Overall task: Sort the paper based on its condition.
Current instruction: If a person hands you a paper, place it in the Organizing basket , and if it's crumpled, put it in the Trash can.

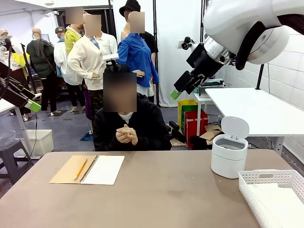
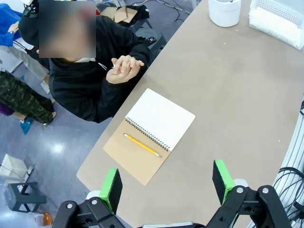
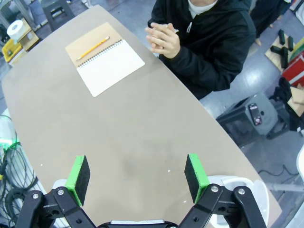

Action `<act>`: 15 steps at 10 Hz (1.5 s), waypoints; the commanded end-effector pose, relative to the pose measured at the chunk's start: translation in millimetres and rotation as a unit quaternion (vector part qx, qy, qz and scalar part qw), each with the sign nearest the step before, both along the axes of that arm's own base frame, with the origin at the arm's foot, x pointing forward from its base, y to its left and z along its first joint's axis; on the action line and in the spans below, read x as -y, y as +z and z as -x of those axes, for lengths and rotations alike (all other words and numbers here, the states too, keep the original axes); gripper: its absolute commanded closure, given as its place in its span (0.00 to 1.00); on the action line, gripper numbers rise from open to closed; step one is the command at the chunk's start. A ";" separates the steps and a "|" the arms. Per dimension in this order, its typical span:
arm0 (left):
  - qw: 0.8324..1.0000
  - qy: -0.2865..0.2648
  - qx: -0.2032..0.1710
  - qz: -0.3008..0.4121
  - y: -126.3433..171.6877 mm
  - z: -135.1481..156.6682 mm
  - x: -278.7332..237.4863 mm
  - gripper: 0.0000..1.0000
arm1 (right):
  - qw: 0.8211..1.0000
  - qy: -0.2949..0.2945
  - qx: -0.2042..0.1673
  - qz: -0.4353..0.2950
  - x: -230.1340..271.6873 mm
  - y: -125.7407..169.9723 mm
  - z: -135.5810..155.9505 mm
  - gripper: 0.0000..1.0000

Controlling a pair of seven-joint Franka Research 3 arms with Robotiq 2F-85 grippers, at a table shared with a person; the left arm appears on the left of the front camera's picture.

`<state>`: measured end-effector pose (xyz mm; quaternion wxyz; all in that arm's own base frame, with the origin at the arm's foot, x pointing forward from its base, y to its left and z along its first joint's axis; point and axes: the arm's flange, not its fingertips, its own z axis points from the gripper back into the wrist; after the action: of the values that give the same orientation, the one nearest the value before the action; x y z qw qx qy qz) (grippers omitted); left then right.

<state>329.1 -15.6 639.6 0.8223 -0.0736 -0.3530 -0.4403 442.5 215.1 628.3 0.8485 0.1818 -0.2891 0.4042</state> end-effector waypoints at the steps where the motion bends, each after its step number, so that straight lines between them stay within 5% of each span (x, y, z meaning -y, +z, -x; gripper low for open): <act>1: 1.000 -0.001 0.000 0.003 -0.1 -0.2 -1.0 0.00 | 1.000 -0.002 0.003 -0.002 0.8 -0.1 -1.1 0.00; 15: 1.000 -0.001 0.000 0.003 -0.1 -0.2 -1.0 0.00 | 1.000 -0.002 0.003 -0.002 0.8 -0.1 -1.1 0.00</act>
<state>329.1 -15.6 639.6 0.8223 -0.0736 -0.3530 -0.4403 442.5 215.1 628.3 0.8485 0.1818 -0.2891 0.4041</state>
